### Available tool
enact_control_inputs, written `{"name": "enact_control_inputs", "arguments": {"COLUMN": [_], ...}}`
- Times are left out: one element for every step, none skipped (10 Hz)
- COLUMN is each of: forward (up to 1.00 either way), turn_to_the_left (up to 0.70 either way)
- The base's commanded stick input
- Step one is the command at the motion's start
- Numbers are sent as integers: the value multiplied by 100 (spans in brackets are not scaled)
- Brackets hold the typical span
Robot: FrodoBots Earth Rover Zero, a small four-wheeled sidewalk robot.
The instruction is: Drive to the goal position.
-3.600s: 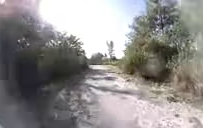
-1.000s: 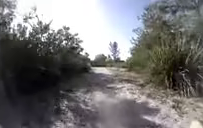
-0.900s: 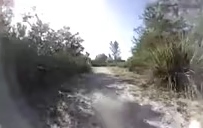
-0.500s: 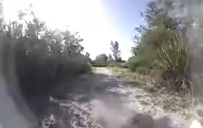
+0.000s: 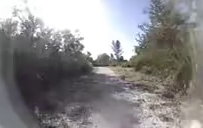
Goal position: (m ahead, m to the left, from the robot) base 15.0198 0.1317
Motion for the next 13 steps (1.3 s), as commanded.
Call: {"name": "enact_control_inputs", "arguments": {"forward": [85,85,85,85,85,85,85,85,85,85,85,85,85], "turn_to_the_left": [0,0,0,0,0,0,0,0,0,0,0,0,0]}}
